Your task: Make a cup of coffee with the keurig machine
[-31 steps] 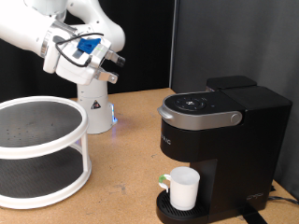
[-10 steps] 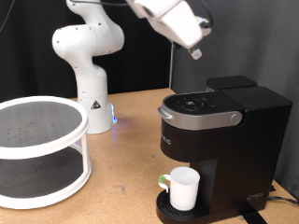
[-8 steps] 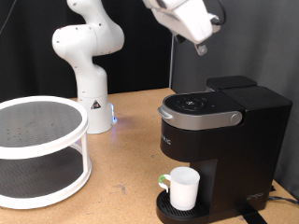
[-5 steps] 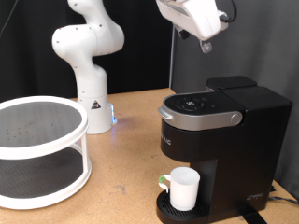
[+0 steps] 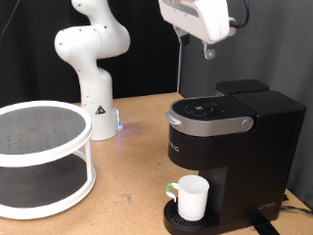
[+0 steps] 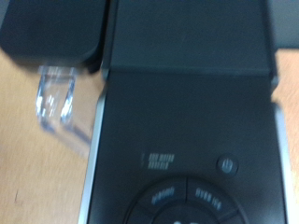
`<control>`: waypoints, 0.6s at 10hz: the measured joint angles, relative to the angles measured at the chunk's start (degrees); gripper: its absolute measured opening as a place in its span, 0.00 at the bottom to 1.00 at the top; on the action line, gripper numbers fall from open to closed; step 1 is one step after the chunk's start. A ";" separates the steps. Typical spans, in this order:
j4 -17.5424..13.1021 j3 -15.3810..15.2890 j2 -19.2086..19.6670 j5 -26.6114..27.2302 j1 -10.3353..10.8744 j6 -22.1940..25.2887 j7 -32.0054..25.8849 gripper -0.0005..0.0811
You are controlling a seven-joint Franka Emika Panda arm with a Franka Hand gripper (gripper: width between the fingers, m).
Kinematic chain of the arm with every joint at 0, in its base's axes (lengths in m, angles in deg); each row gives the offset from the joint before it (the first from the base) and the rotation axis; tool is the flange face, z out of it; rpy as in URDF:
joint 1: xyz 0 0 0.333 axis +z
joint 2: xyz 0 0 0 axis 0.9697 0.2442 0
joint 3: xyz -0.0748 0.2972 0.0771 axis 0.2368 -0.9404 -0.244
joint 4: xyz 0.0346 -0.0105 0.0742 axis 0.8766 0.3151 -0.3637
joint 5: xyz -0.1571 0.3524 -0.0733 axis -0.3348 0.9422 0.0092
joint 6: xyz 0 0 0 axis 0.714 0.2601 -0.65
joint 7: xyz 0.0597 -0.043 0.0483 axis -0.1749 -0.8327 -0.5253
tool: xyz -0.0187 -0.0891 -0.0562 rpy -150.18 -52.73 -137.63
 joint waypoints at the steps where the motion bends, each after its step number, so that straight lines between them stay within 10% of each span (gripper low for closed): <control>1: -0.24 -0.37 0.04 -2.38 0.00 -0.14 0.04 0.99; 6: -0.16 -0.49 -0.12 -1.60 0.03 -5.51 -1.04 0.99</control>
